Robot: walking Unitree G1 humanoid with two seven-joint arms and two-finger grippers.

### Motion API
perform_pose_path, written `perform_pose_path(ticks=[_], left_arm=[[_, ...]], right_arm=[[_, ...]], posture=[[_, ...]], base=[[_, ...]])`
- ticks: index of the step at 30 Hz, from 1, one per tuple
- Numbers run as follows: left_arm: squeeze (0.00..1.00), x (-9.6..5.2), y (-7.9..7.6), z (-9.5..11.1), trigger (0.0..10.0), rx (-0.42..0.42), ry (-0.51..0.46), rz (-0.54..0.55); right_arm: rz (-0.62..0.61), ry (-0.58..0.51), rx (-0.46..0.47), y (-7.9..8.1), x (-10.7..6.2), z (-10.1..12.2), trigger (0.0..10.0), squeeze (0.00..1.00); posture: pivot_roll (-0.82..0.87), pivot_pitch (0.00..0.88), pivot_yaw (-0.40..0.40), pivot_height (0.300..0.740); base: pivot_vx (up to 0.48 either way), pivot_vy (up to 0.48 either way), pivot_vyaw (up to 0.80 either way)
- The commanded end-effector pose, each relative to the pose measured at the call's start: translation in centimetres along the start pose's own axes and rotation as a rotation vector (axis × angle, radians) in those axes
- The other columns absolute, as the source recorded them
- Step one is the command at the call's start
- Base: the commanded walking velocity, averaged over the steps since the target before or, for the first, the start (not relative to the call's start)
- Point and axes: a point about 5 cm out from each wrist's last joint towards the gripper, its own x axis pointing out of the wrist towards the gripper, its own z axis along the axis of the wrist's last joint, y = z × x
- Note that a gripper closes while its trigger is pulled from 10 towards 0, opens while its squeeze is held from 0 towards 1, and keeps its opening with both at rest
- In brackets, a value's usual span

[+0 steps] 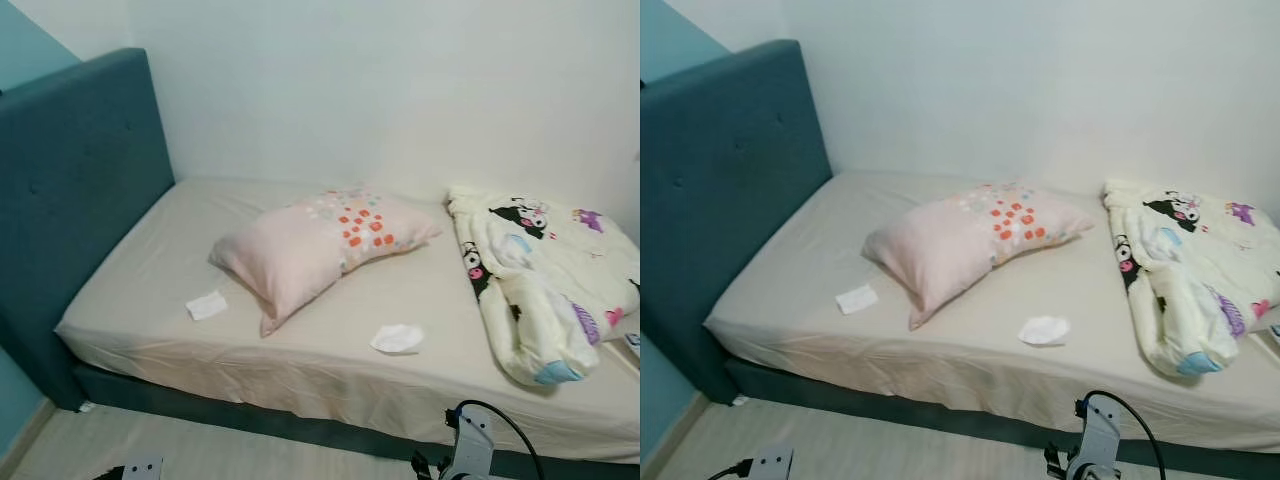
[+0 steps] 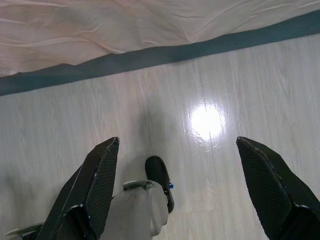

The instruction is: Clean up the room

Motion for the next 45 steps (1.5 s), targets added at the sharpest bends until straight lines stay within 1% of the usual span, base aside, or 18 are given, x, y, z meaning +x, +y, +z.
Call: perform_pose_path(ticks=[1,13,21,24,32,38,41,42,44,45], left_arm=[[0.0,0.0,0.4,0.0,10.0,0.015,-0.004,0.003],[0.0,0.0,0.5,-0.1,10.0,0.025,-0.001,-0.002],[0.0,0.0,0.5,0.0,10.0,0.03,-0.003,-0.005],[0.0,0.0,0.5,0.1,10.0,0.03,-0.005,-0.003],[0.0,0.0,0.6,0.1,10.0,0.022,-0.01,0.004],[0.0,0.1,0.6,0.4,10.0,0.047,-0.01,0.007],[0.0,0.1,0.8,0.4,10.0,0.035,-0.01,0.024],[0.0,0.1,0.8,0.4,10.0,0.035,-0.01,0.024],[0.0,0.1,0.9,0.3,10.0,0.026,-0.01,0.032],[0.0,0.1,0.9,0.3,10.0,0.026,-0.01,0.032]], right_arm=[[0.016,-0.016,0.007,0.6,0.1,0.3,10.0,0.0],[0.011,-0.057,0.039,0.6,0.2,1.5,10.0,0.0],[0.012,-0.064,0.043,0.7,0.2,1.7,10.0,0.0],[0.013,-0.059,0.034,0.8,0.2,1.7,10.0,0.0],[0.012,-0.07,0.037,0.8,0.2,2.0,10.0,0.0],[0.003,-0.103,0.044,0.8,0.2,3.0,10.0,0.0],[0.021,-0.155,0.029,1.4,0.3,4.9,10.0,0.0],[0.021,-0.155,0.029,1.4,0.3,4.9,10.0,0.0],[0.026,-0.184,0.025,1.6,0.3,6.0,10.0,0.0],[0.026,-0.184,0.025,1.6,0.3,6.0,10.0,0.0]], posture=[[0.0,0.0,-0.085,0.732],[0.0,0.0,-0.082,0.732],[0.0,0.0,-0.08,0.732],[0.0,0.0,-0.078,0.732],[0.0,0.0,-0.075,0.732],[0.0,0.0,-0.07,0.732],[0.0,0.0,-0.07,0.732],[0.0,0.0,-0.07,0.732],[-0.01,0.0,-0.07,0.732],[-0.01,0.0,-0.07,0.732]], base=[[0.371,0.0,0.0],[0.378,0.0,0.0],[0.379,0.0,0.0],[0.3,0.0,-0.69],[0.0,0.0,-0.68],[0.0,-0.348,0.0],[0.0,-0.312,0.0],[0.0,0.0,0.0],[0.0,0.0,0.0],[0.0,0.0,0.0]])
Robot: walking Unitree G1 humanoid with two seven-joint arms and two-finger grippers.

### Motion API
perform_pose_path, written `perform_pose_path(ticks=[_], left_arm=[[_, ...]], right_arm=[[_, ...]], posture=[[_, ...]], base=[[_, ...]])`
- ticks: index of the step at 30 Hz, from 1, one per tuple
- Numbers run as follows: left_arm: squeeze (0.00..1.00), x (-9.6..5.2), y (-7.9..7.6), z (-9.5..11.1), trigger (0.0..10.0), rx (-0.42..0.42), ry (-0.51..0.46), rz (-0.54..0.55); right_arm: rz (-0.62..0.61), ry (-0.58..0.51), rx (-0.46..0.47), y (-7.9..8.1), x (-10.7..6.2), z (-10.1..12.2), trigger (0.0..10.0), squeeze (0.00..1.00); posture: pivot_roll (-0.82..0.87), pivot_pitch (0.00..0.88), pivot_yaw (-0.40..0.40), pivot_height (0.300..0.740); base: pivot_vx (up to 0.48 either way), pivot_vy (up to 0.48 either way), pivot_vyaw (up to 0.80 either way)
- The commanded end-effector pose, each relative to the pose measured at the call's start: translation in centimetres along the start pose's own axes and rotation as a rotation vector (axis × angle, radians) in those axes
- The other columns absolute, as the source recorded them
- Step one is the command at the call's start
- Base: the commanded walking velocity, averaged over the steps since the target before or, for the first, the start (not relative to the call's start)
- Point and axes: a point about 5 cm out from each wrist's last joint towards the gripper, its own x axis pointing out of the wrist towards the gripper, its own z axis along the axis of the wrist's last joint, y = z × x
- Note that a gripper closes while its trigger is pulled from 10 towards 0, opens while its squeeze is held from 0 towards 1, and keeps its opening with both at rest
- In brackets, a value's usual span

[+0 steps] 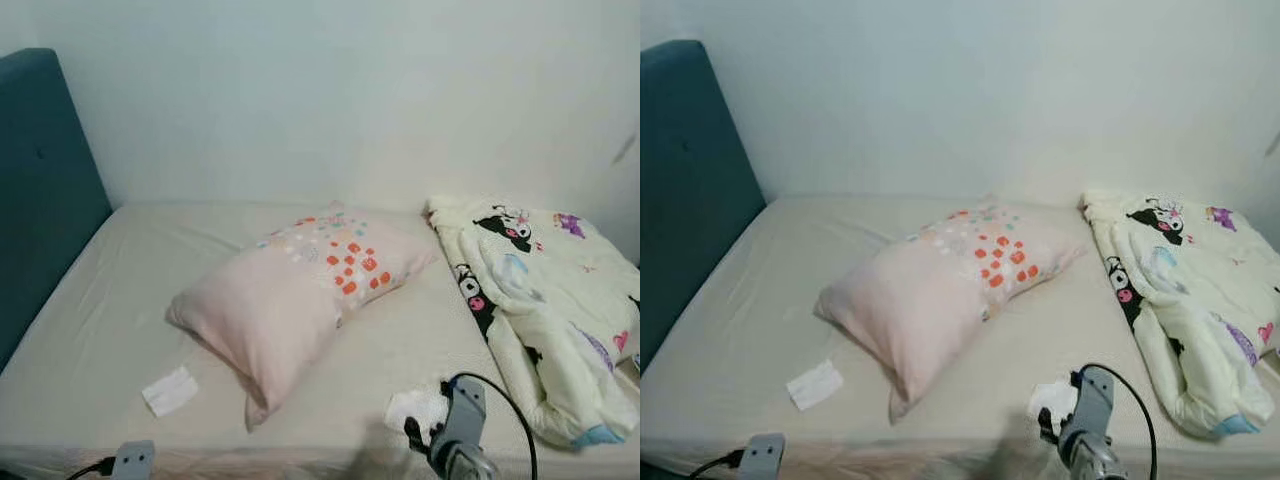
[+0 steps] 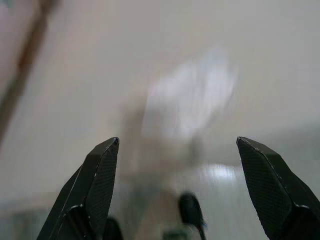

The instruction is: Clean up the room

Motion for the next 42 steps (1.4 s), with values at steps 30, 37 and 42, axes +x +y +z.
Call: perform_pose_path(ticks=[30,37,42], left_arm=[[0.0,-0.9,1.8,16.3,10.0,-0.075,-0.593,-0.073],[0.0,-1.9,1.2,19.4,10.0,-0.044,-0.701,-0.089],[0.0,-3.3,0.2,22.6,10.0,-0.064,-0.827,-0.129]], right_arm=[[0.136,-0.272,0.026,1.1,0.0,9.8,10.0,0.0],[0.134,-0.285,0.048,0.8,-0.1,10.1,10.0,0.0],[0.145,-0.296,0.047,0.7,-0.1,10.3,10.0,0.0]], posture=[[-0.02,0.0,-0.074,0.662],[-0.02,0.0,-0.069,0.647],[-0.03,0.0,-0.064,0.627]], base=[[0.0,0.0,0.0],[0.0,0.0,0.0],[0.0,0.0,0.0]])
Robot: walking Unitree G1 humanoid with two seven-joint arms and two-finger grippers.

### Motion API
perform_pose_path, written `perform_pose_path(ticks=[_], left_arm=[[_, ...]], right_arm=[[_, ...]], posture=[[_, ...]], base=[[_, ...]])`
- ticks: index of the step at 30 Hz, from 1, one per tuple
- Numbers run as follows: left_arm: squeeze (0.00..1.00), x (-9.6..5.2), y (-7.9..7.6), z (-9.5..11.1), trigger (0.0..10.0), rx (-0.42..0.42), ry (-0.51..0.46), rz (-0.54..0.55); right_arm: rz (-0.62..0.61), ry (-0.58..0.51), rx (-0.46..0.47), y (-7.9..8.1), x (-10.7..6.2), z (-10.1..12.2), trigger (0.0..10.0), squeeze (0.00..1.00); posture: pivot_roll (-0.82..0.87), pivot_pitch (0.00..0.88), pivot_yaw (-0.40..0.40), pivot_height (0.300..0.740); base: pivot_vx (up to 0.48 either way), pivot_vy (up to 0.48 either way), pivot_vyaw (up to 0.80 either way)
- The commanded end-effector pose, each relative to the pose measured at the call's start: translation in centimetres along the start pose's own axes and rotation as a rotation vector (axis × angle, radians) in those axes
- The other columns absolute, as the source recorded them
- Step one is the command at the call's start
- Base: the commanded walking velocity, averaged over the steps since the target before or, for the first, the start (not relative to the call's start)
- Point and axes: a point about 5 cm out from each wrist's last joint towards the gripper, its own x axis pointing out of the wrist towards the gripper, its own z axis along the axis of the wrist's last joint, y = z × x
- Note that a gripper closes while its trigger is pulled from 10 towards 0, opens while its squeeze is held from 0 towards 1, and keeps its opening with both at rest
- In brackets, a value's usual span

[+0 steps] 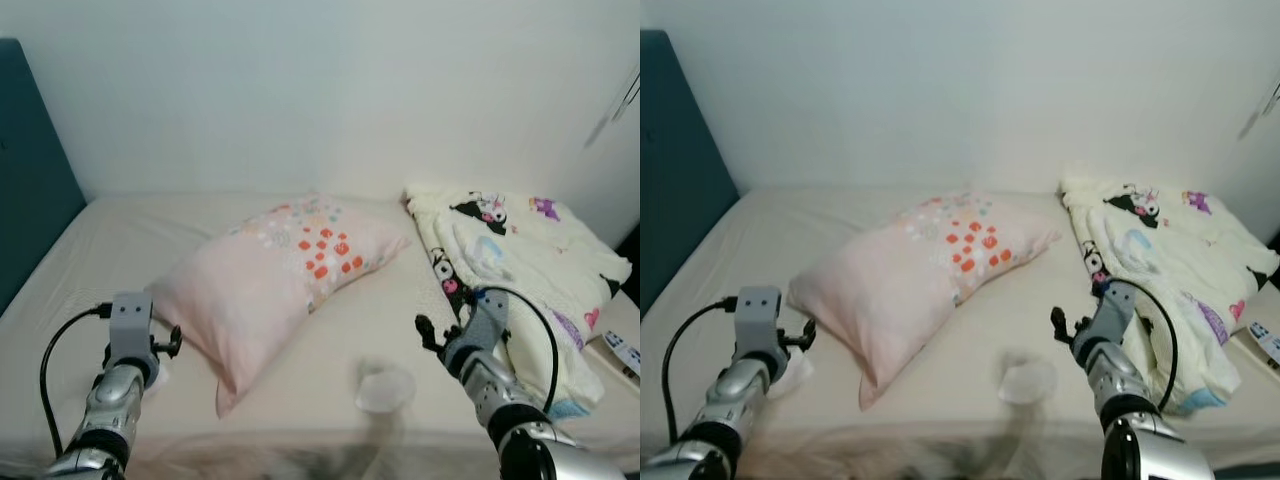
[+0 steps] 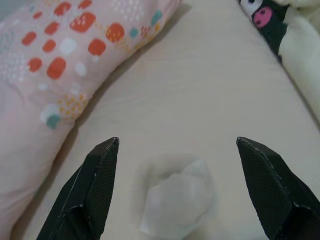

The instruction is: Clean up the room

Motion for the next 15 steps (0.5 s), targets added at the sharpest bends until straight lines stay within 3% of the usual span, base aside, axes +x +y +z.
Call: perform_pose_path(ticks=[1,15], left_arm=[[0.0,0.3,-0.6,0.9,10.0,-0.007,-0.046,-0.021],[0.0,1.1,-0.7,3.7,10.0,0.005,-0.159,-0.06]], right_arm=[[-0.004,-0.005,0.004,-0.4,-0.2,-0.2,10.0,0.0],[0.036,-0.064,0.011,0.2,0.1,1.2,10.0,0.0]], posture=[[-0.03,0.0,-0.064,0.627],[-0.01,0.0,-0.055,0.577]], base=[[0.0,0.0,0.0],[0.0,0.0,0.0]])
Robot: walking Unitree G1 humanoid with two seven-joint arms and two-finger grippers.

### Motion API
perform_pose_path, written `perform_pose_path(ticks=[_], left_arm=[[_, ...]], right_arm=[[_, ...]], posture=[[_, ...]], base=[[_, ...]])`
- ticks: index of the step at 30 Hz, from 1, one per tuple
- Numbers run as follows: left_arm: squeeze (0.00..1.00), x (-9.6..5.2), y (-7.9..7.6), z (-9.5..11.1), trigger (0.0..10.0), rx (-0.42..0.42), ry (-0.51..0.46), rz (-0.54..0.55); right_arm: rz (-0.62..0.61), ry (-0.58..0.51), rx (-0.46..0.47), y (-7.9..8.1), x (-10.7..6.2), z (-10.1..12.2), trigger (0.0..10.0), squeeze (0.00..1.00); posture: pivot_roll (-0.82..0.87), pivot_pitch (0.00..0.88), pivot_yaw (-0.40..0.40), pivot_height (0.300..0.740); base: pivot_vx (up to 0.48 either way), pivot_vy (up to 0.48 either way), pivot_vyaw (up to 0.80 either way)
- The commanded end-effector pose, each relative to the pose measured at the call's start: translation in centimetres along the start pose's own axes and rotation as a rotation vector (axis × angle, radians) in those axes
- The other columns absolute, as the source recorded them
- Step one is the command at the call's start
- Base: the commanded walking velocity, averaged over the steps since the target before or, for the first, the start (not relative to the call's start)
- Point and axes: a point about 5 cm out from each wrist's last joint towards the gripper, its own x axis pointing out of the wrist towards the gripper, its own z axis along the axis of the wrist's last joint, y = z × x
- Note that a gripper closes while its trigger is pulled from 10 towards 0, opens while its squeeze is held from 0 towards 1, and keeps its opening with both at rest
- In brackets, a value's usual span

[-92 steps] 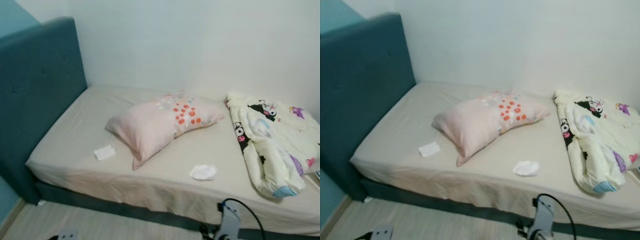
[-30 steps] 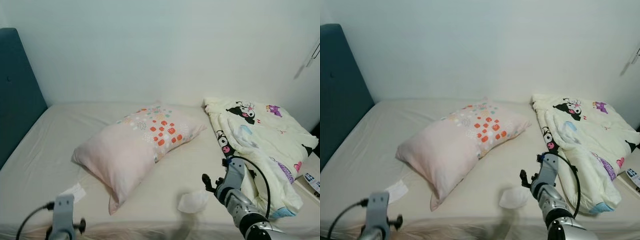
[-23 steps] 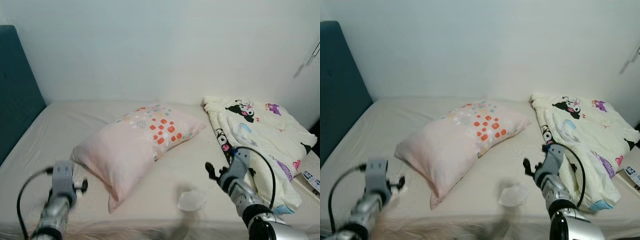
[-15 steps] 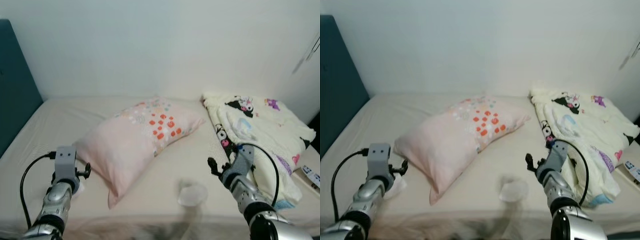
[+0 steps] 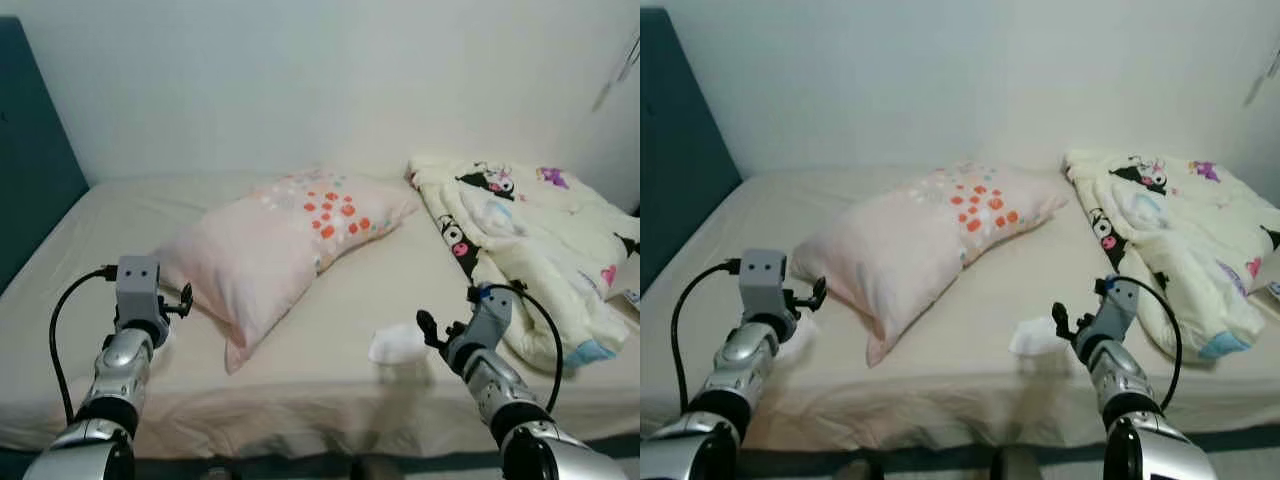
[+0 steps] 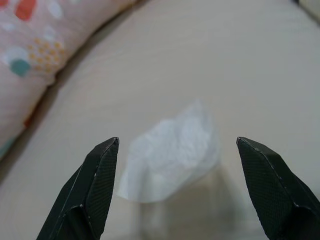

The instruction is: Clean up the room

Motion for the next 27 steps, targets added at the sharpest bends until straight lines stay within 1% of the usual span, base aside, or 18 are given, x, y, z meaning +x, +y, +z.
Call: perform_pose_path(ticks=[1,9,11,13,14,16,17,20,23,26,27], left_arm=[[0.0,0.3,-0.1,0.8,10.0,0.018,-0.036,-0.017],[0.0,0.1,0.0,0.9,10.0,0.037,-0.051,-0.041],[0.0,0.0,-0.1,0.8,10.0,0.047,-0.051,-0.054],[0.0,-0.3,0.1,0.7,10.0,0.081,-0.056,-0.076],[0.0,-0.3,0.1,0.7,10.0,0.081,-0.056,-0.076],[0.0,-0.6,0.5,0.7,10.0,0.111,-0.067,-0.09],[0.0,-0.6,0.5,0.7,10.0,0.111,-0.067,-0.09],[0.0,-1.1,1.5,1.0,10.0,0.14,-0.089,-0.099],[0.0,-1.2,1.8,1.4,10.0,0.151,-0.097,-0.102],[0.0,-1.1,2.6,2.5,10.0,0.199,-0.123,-0.103],[0.0,-1.1,2.6,2.5,10.0,0.199,-0.123,-0.103]], right_arm=[[0.012,-0.046,0.009,0.3,0.2,0.9,10.0,0.0],[0.045,-0.107,0.026,0.7,0.3,2.2,10.0,0.0],[0.052,-0.118,0.039,0.7,0.4,2.4,10.0,0.0],[0.05,-0.128,0.07,0.7,0.3,2.4,10.0,0.0],[0.05,-0.128,0.07,0.7,0.3,2.4,10.0,0.0],[0.036,-0.126,0.111,0.5,0.2,1.9,10.0,0.0],[0.036,-0.126,0.111,0.5,0.2,1.9,10.0,0.0],[0.045,-0.118,0.134,0.8,0.2,1.3,10.0,0.0],[0.048,-0.108,0.13,1.0,0.3,1.3,10.0,0.0],[0.038,-0.085,0.089,1.5,0.5,1.2,10.0,0.0],[0.038,-0.085,0.089,1.5,0.5,1.2,10.0,0.0]], posture=[[-0.01,0.0,-0.052,0.572],[0.01,0.022,-0.035,0.547],[0.01,0.033,-0.029,0.542],[0.03,0.066,-0.015,0.532],[0.03,0.066,-0.015,0.532],[0.05,0.093,-0.002,0.522],[0.05,0.093,-0.002,0.522],[0.09,0.141,0.026,0.507],[0.1,0.157,0.031,0.502],[0.1,0.198,0.045,0.497],[0.1,0.198,0.045,0.497]], base=[[0.0,0.0,0.0],[0.0,0.0,0.0],[0.0,0.0,0.0],[0.0,0.0,0.0],[0.0,0.0,0.0],[0.0,0.0,0.0],[0.0,0.0,0.0],[0.0,0.0,0.0],[0.0,0.0,0.0],[0.0,0.0,0.0],[0.0,0.0,0.0]])
